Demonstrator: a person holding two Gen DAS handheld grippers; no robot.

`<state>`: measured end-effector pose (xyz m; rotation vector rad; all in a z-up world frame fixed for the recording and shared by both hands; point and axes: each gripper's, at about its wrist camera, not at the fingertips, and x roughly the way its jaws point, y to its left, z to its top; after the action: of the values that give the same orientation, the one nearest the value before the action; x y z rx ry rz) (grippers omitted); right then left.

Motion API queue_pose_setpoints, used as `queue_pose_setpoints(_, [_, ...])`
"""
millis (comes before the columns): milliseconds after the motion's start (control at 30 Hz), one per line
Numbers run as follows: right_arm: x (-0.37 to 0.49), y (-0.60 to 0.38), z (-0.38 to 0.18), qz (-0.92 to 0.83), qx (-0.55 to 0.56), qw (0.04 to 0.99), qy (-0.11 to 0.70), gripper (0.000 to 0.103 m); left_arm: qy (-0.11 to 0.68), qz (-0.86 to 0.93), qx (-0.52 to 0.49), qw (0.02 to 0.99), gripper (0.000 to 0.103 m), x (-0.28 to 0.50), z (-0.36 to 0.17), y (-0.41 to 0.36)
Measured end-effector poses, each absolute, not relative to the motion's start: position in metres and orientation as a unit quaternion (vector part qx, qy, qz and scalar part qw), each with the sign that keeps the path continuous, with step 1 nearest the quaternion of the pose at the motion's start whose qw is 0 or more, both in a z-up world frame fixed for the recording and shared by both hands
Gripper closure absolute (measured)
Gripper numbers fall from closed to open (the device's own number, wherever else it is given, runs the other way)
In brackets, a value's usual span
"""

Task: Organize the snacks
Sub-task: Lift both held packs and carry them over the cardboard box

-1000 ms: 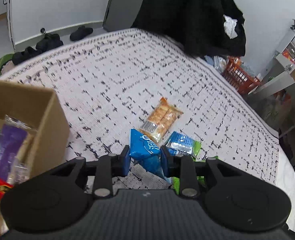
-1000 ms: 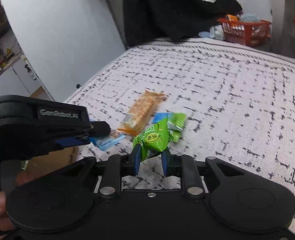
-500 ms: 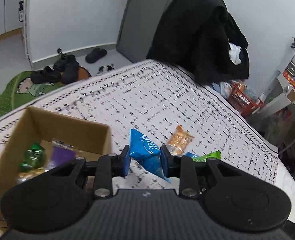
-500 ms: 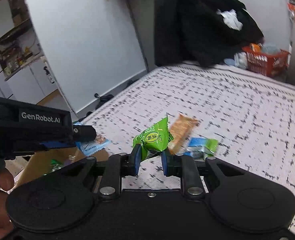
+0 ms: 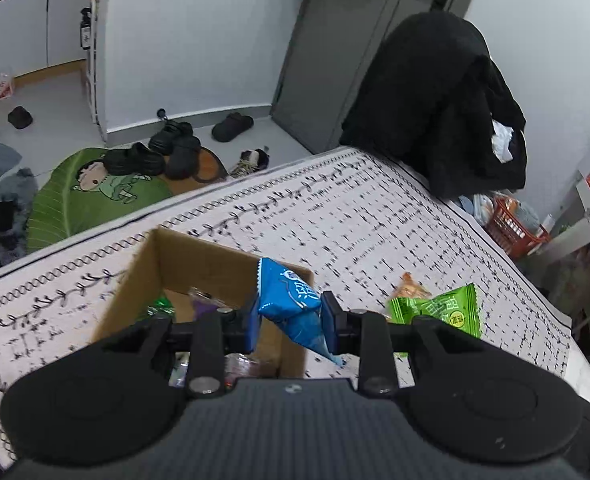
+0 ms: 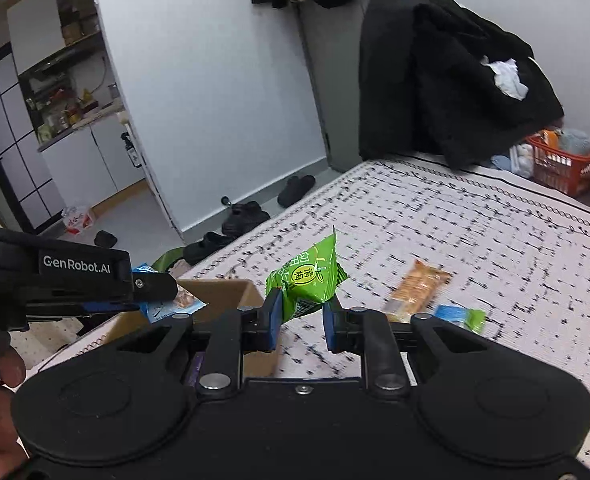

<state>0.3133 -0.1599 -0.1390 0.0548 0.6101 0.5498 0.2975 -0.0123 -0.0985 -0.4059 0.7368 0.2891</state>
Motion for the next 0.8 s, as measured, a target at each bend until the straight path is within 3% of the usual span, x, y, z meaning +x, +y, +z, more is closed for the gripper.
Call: queue_pose_setpoints(800, [0.308, -0.087, -0.152, 0.289, -0.021, 0.905, 0.311, 0.081, 0.351, 0.163, -0.229, 0.893, 0.073, 0.291, -0.106, 0.067])
